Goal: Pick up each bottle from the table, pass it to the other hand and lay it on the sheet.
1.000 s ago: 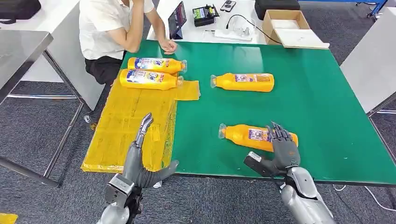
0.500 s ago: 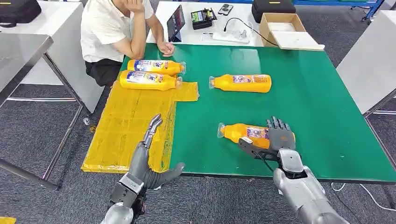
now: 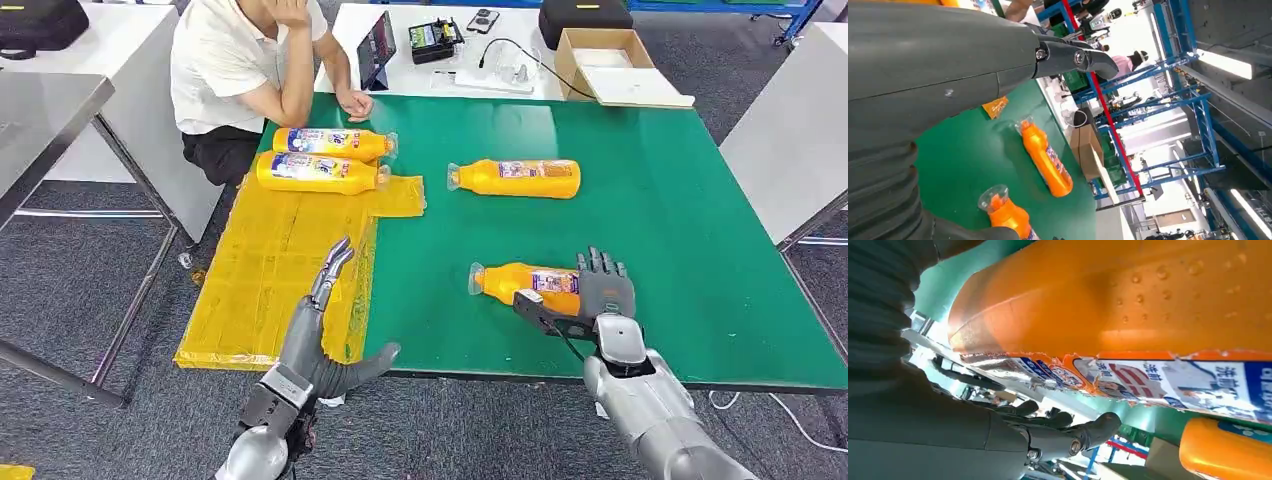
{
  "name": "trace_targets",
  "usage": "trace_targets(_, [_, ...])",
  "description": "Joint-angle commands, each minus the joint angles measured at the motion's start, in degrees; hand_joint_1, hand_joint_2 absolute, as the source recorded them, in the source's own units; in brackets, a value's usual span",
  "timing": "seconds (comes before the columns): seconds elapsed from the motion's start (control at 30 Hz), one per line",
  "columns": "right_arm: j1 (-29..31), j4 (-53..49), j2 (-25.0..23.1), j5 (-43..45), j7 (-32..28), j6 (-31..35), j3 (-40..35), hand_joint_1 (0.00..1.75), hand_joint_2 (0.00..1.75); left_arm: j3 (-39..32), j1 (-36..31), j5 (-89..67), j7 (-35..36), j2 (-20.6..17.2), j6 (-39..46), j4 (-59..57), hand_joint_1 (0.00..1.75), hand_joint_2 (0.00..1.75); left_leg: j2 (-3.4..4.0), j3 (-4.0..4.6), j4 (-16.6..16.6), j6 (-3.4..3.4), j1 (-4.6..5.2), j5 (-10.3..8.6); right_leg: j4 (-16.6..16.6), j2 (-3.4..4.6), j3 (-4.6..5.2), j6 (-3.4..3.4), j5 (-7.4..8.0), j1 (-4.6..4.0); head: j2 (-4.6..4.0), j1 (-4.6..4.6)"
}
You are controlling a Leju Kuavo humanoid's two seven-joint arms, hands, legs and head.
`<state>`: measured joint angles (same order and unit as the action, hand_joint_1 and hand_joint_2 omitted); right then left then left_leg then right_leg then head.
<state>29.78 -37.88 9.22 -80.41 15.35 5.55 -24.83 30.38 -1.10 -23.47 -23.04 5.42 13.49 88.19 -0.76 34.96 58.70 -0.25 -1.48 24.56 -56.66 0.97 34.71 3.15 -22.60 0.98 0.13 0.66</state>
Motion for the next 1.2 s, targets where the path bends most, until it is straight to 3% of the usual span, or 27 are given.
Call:
trace_targets(0.03, [-0.6,5.5,0.1,-0.1,0.1,-0.7,-1.4,0.00,1.75,0.8,-1.7,0.0,0.2,-0.4,-0.3,-3.3,0.00,1.75,-0.08,-0.04,-0.1,0.10,0.01,-0.06,0.1,-0.22,-0.11,-0.11,0.02,-0.03,0.00,0.00])
trace_targets(1.2, [-0.6,5.5,0.1,-0.1,0.1,-0.7,-1.4,0.00,1.75,0.8,-1.7,0.0,0.2,-0.4,-0.3,-3.3,0.00,1.75,-0.08,-0.04,-0.1,0.09,0.00,-0.06,0.1,-0.21,-0.11,-0.11,0.02,-0.04,0.00,0.00])
